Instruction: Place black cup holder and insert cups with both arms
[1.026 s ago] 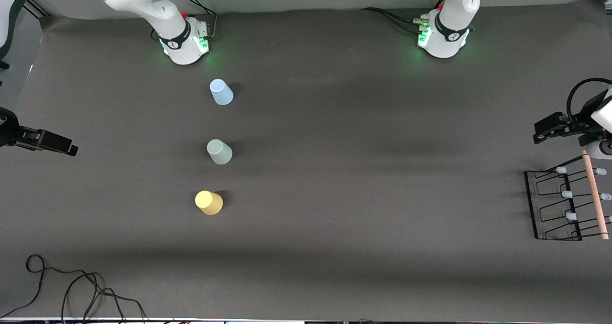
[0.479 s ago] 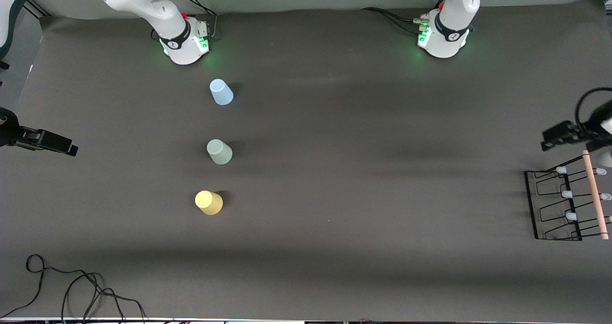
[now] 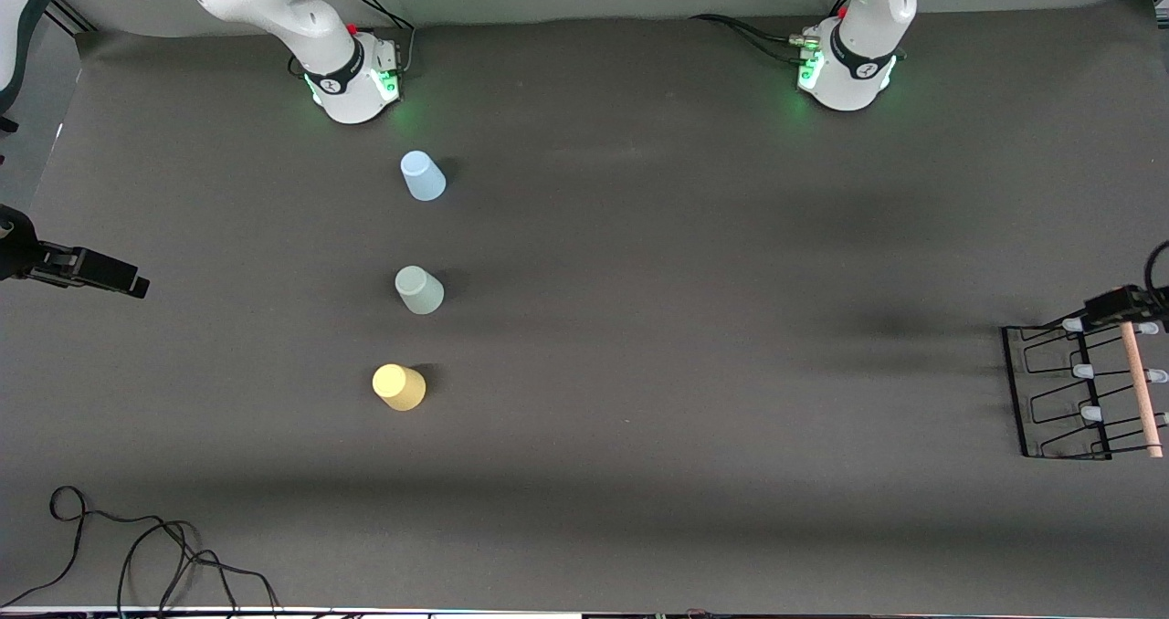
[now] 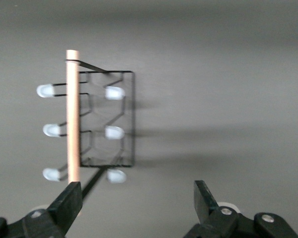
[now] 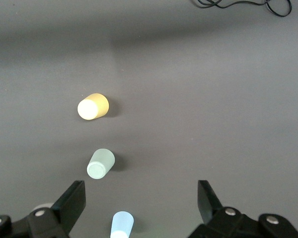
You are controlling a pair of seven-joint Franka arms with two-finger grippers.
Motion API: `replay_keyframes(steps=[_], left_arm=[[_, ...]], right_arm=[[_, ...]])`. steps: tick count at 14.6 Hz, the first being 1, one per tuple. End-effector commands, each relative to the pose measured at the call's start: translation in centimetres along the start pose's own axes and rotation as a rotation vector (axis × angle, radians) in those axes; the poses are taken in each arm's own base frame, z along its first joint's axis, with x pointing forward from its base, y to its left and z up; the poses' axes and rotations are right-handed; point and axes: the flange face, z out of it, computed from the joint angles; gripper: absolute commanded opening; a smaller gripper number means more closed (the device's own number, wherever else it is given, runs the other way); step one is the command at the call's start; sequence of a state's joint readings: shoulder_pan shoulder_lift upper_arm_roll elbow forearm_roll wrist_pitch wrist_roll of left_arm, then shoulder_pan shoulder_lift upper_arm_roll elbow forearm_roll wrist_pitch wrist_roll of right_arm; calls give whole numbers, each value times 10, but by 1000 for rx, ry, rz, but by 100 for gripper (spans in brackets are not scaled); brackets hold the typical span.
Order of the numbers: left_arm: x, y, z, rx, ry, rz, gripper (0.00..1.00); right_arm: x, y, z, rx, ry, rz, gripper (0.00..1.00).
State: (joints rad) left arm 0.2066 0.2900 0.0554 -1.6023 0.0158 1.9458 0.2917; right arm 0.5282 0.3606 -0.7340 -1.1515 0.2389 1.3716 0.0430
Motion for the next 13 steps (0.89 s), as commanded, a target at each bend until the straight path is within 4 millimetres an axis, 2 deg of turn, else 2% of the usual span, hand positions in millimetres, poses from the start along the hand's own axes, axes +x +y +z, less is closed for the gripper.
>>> replay_keyframes(steps=[1, 3, 5, 7, 8, 12, 13], left_arm=[[6, -38, 37, 23, 28, -8, 100], [7, -59, 62, 33, 43, -9, 100], [5, -71, 79, 31, 32, 40, 100], [0, -89, 105, 17, 17, 73, 96], [2, -90, 113, 21, 24, 80, 90], [4, -87, 113, 22, 22, 94, 51], [2, -88, 117, 19, 15, 91, 51]], right_arm=[[-3, 0, -5, -3, -2, -17, 100], [-3, 0, -2, -5, -9, -16, 100], [-3, -1, -1, -5, -11, -19, 100], [-3, 0, 1, -5, -15, -17, 100], [-3, 0, 0, -5, -14, -17, 100], [-3, 0, 0, -3, -13, -17, 100], [-3, 0, 0, -5, -13, -18, 100]])
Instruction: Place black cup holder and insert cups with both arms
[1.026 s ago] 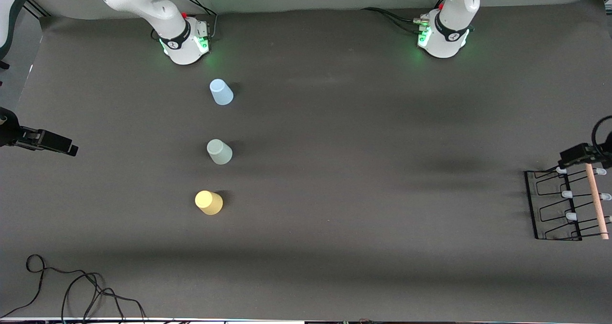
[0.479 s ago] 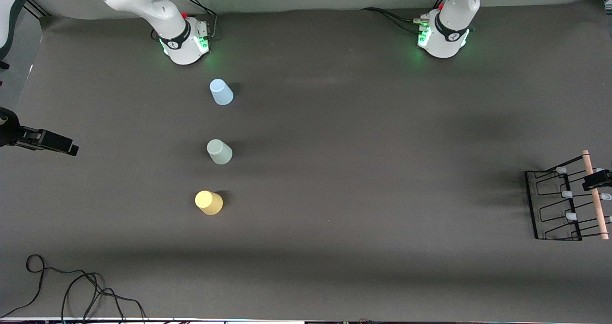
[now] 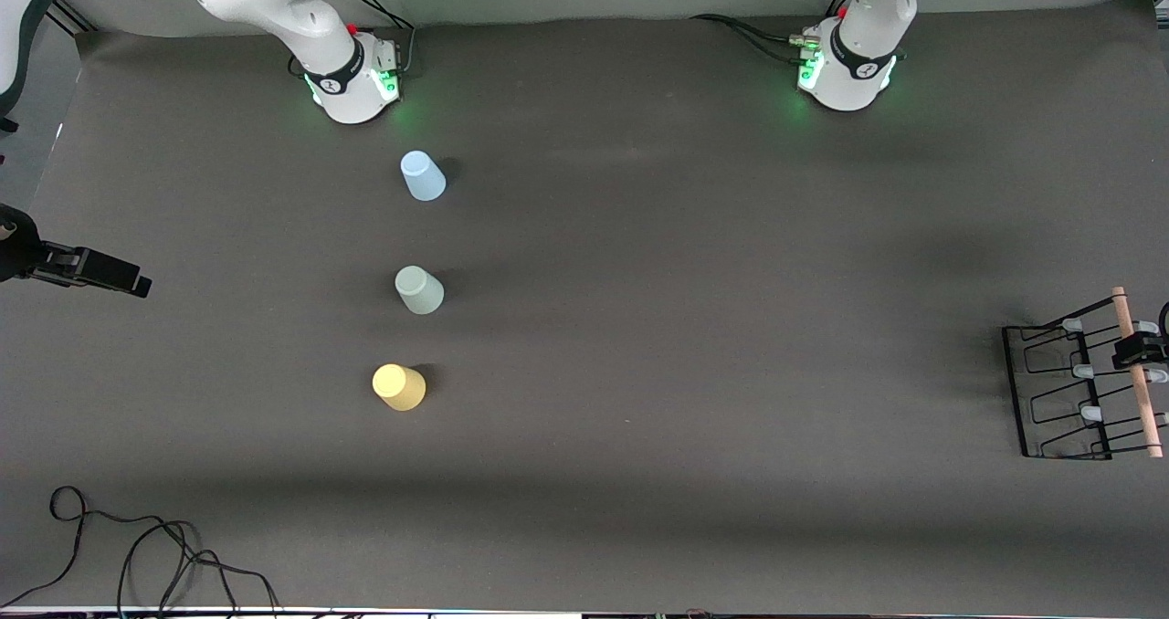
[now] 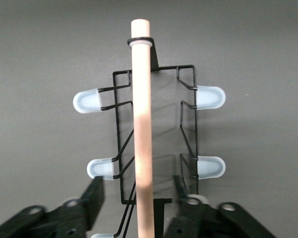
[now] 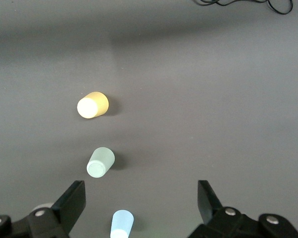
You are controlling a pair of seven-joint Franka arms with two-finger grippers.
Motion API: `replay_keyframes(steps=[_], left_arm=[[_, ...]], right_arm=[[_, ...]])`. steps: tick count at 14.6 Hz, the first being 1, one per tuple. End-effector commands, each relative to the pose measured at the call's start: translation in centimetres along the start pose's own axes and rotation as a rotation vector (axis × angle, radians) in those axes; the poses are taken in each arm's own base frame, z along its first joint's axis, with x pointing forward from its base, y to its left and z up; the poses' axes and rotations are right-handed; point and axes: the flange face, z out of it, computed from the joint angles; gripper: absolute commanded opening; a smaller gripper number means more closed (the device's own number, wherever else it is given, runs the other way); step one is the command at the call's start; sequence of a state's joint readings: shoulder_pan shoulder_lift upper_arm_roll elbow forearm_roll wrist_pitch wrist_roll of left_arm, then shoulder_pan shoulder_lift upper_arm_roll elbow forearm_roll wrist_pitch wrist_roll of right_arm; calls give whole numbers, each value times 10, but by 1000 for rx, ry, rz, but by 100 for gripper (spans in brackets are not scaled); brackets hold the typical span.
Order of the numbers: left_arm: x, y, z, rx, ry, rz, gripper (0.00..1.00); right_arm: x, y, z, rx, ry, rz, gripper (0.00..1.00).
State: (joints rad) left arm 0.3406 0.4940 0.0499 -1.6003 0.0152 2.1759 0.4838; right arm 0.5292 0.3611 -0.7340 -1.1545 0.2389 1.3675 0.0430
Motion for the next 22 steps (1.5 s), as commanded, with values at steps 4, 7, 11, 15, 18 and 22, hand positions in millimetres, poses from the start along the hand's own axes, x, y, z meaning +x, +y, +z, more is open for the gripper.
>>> replay_keyframes(steps=[4, 7, 11, 15, 18, 22], left_arm=[[1, -1, 7, -3, -6, 22, 49], [2, 1, 12, -2, -13, 29, 29], [12, 17, 8, 1, -8, 56, 0], [32, 58, -21, -14, -30, 103, 0], [36, 95, -62, -43, -61, 75, 0], [41, 184, -100, -63, -125, 20, 0]], right_arm=[[-3, 1, -2, -4, -6, -18, 100], [-2, 1, -2, -3, -6, -17, 100], [-3, 1, -2, -3, -8, -17, 100], [-2, 1, -2, -3, -6, -17, 100], [-2, 2, -2, -4, -8, -15, 100], [-2, 2, -2, -4, -8, -15, 100]])
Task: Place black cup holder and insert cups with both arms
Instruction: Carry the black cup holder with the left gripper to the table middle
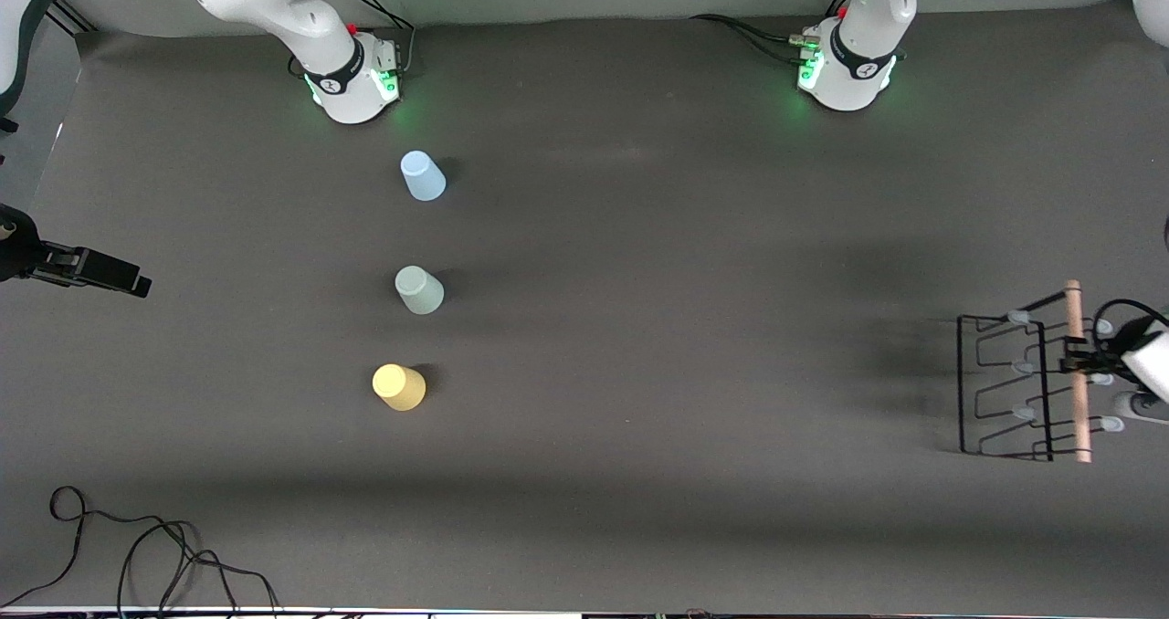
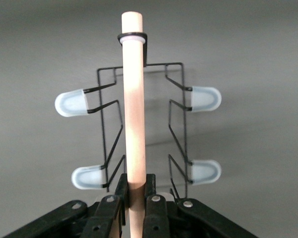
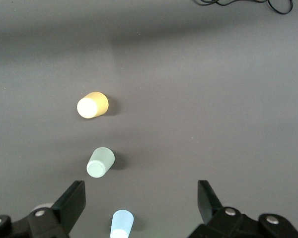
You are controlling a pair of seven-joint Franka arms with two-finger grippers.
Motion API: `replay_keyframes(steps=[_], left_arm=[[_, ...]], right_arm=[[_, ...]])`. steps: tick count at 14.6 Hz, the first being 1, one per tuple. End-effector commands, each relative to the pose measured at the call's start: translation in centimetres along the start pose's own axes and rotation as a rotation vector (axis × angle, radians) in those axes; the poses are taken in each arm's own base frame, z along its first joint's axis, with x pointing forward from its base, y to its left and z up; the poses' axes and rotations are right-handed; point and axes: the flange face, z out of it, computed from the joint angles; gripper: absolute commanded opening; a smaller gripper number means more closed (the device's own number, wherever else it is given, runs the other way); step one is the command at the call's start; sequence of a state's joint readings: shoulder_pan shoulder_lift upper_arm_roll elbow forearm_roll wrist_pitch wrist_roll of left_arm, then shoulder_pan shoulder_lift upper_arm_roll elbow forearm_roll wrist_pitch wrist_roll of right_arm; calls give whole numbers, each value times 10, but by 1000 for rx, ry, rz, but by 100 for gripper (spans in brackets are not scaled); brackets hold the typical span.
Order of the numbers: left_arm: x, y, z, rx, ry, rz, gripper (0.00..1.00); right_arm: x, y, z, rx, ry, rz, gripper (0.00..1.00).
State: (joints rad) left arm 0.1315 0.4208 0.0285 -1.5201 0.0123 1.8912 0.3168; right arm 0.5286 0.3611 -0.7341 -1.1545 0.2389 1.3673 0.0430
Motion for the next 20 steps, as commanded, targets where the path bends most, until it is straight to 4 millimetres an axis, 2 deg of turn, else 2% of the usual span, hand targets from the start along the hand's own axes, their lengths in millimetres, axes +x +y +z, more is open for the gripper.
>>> replay_keyframes(steps=[1, 4, 8, 12, 14, 20], left_arm=[[-3, 67, -35, -9, -19, -50, 0], [-9, 138, -45, -34, -18, -86, 0], [-13, 245, -54, -29, -7, -128, 0], [-19, 330, -46, -29, 20, -174, 0], [-27, 379, -39, -35, 43, -218, 0], [-53, 490, -24, -70, 103, -222, 0]], right_arm=[[-3, 2, -2, -3, -5, -15, 100], [-3, 3, -2, -4, -6, -14, 100], [-3, 3, -2, -4, -6, -14, 100], [-3, 4, -2, -4, -6, -12, 100], [-2, 4, -2, -5, -7, -12, 100], [-2, 4, -1, -3, -9, -12, 100]])
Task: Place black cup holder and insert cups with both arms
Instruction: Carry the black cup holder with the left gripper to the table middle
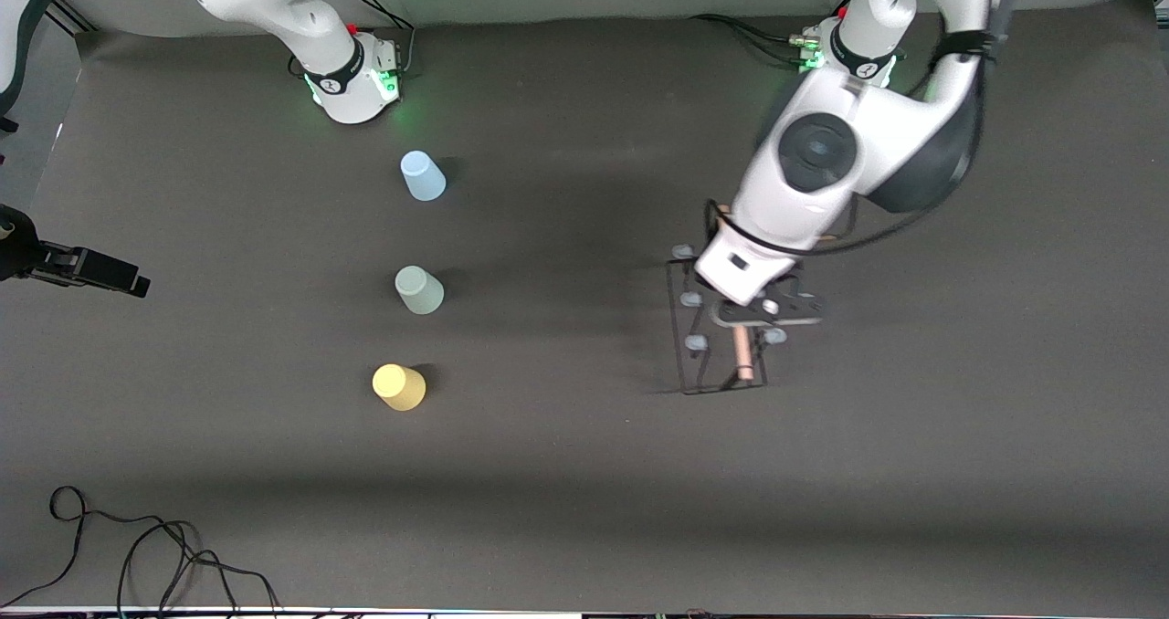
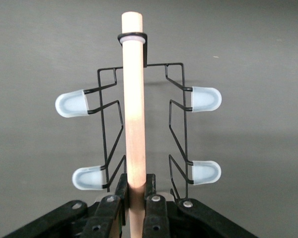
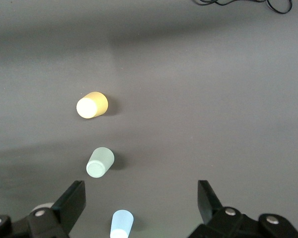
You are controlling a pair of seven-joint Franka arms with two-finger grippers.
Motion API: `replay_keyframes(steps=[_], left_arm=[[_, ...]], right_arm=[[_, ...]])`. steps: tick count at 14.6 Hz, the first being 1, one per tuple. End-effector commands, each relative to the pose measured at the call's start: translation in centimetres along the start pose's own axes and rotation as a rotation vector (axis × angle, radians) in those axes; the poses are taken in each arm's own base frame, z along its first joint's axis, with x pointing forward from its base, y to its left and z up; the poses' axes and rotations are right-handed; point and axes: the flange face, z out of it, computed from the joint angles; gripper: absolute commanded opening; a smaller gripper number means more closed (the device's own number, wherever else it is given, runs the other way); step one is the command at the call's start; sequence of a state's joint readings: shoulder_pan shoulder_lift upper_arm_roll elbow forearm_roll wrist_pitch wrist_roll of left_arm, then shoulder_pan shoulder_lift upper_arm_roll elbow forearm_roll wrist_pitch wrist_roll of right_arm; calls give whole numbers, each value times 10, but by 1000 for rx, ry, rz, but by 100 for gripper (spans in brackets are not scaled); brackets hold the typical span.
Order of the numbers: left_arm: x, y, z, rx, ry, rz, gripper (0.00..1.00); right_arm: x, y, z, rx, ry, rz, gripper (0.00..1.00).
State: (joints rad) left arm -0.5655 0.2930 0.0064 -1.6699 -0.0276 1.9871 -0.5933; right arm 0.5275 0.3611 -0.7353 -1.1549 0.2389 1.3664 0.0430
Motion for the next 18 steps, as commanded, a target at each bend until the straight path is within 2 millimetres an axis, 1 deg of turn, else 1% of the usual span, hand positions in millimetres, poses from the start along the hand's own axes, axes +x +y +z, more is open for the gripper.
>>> replay_keyframes(steps=[1, 2, 3, 5, 6, 7, 8, 10, 11, 15, 16, 18], left_arm=[[-19, 40, 6, -37, 46, -11, 0], [-29, 57, 15, -36, 42, -4, 0], [-37, 69, 22, -37, 42, 5, 0], [-49, 89, 38, -39, 40, -6, 0], [-57, 101, 50, -34, 37, -11, 0], [-62, 106, 57, -33, 36, -8, 0], [-64, 109, 58, -34, 36, -7, 0], [-77, 122, 68, -27, 28, 14, 0], [-77, 124, 68, -36, 36, 16, 0], [-97, 143, 68, -47, 41, -10, 0], [-97, 144, 69, -48, 41, -22, 0], [-99, 145, 79, -36, 31, -32, 0]], right_arm=[[-2, 3, -1, -4, -8, -14, 100], [-3, 3, -2, -3, -6, -14, 100], [-3, 3, -2, -3, -6, -14, 100], [-3, 3, -2, -3, -6, -14, 100], [-3, 3, -2, -3, -6, -14, 100], [-2, 3, -1, -4, -8, -14, 100], [-3, 3, -2, -3, -6, -14, 100], [-2, 3, -1, -4, -8, -13, 100], [-3, 3, -2, -3, -6, -13, 100], [-3, 1, 1, -4, -14, -15, 100], [-3, 1, 3, -4, -18, -15, 100], [-3, 1, 4, -4, -26, -16, 100]])
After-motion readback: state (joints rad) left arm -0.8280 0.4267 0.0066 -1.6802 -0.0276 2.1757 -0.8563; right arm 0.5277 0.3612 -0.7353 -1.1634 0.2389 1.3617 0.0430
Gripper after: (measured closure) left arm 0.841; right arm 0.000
